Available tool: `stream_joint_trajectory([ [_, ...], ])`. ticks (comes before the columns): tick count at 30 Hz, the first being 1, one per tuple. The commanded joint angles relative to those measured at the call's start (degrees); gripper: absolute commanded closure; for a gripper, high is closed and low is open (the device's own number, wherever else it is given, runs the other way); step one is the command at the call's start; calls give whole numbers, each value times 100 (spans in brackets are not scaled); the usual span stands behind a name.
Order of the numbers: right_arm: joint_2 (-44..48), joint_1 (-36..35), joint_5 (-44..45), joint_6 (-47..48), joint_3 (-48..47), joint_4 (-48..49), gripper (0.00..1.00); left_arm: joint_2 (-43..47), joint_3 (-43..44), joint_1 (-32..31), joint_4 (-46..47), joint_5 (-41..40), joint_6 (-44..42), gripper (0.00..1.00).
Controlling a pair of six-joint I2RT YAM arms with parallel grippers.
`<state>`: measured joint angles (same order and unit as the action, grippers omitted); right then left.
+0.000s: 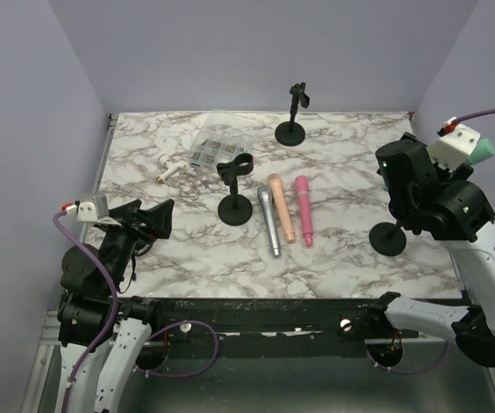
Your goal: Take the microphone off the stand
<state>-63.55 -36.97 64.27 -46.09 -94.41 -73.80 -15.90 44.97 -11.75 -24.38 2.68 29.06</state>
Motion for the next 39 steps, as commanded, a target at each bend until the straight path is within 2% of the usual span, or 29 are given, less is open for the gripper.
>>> stream_joint_trajectory([
  [1,62,233,511,-147,375,180,11,71,13,-56,-32,222,99,1],
  [9,298,1150,258,915,1014,1638,12,118,-49,-82,-104,267,153,1],
  [13,437,1594,54,1585,1419,2709,14,139,-59,-95,-152,268,161,2],
  [16,350,1824,-58,1553,1541,2893,15,153,-50,-100,-224,269,162,1],
  [20,536,1895,-85,1885,1851,3557,20,206,-74,-104,-310,218,161,2],
  [24,629,1900,50,2044,1911,3790,23,199,-118,-101,-310,216,173,1],
  [27,772,1895,90,2323,2074,4164,37,175,-146,-100,-271,241,222,2],
  [31,846,1895,92,2590,2182,4572,41,108,-104,-100,-269,277,253,2],
  [39,742,1898,-93,3161,1755,5068,62,110,-34,-100,-381,251,247,1],
])
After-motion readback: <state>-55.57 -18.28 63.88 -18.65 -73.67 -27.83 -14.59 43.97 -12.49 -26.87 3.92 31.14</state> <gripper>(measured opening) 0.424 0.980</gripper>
